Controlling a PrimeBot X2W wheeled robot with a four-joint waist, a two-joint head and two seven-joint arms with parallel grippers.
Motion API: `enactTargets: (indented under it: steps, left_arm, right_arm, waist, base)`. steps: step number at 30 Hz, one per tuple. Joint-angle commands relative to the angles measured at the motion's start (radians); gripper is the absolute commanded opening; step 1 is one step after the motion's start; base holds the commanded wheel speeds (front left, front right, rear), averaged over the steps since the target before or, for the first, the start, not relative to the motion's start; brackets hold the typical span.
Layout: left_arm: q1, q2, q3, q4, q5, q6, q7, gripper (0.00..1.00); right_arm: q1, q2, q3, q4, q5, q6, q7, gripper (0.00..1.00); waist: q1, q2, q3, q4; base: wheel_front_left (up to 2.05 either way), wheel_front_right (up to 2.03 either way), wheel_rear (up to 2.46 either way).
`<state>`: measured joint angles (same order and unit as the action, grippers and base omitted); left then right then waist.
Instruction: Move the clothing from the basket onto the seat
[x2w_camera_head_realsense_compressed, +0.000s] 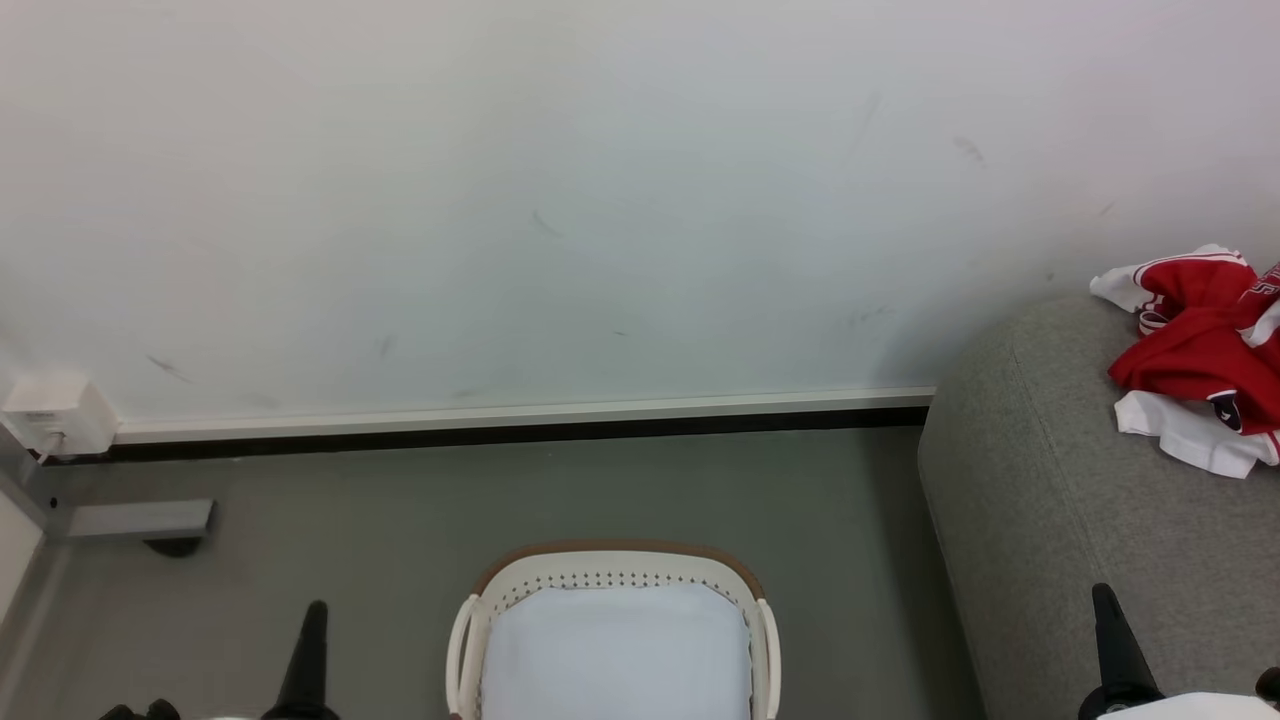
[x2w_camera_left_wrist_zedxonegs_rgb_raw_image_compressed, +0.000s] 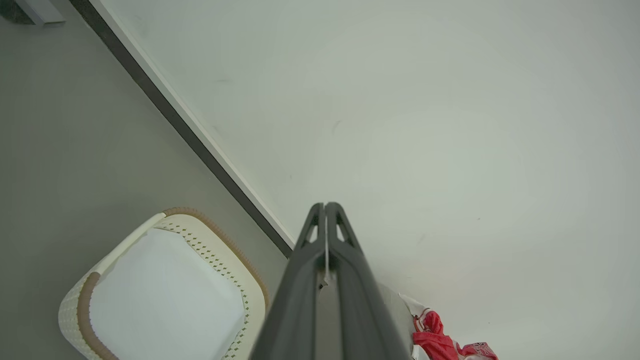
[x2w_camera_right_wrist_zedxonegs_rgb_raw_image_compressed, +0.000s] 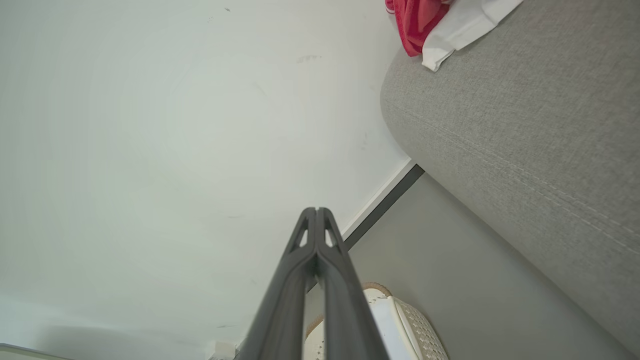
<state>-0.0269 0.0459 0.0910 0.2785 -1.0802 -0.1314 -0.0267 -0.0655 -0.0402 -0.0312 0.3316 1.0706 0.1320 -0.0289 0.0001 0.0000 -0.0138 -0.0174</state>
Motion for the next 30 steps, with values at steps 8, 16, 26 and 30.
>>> enactTargets:
  steps: [8, 16, 26, 30]
  left_arm:
    - [-0.031, 0.007, 0.009, -0.017, -0.096, 0.001, 0.026, 0.00]
    - [-0.040, 0.007, 0.012, -0.020, -0.174, 0.001, 0.046, 0.00]
    - [-0.052, 0.007, 0.015, -0.023, -0.258, 0.001, 0.069, 0.00]
    - [-0.058, 0.007, 0.016, -0.025, -0.295, 0.001, 0.079, 0.00]
  right_arm:
    - [-0.027, -0.011, -0.017, -0.026, 0.100, -0.001, 0.025, 0.00]
    - [-0.032, -0.012, -0.029, -0.037, 0.176, -0.001, 0.046, 0.00]
    - [-0.037, -0.013, -0.042, -0.050, 0.264, -0.002, 0.070, 0.00]
    - [-0.039, -0.013, -0.048, -0.055, 0.298, -0.002, 0.080, 0.00]
  waist:
    - [-0.0001, 0.0000, 0.002, 0.002]
    - [-0.0001, 0.0000, 0.004, 0.004]
    - [-0.0001, 0.0000, 0.007, 0.007]
    - [-0.0001, 0.0000, 0.008, 0.008]
  base:
    - [0.00, 0.00, 0.00]
    - [0.00, 0.00, 0.00]
    - [0.00, 0.00, 0.00]
    - [0.00, 0.00, 0.00]
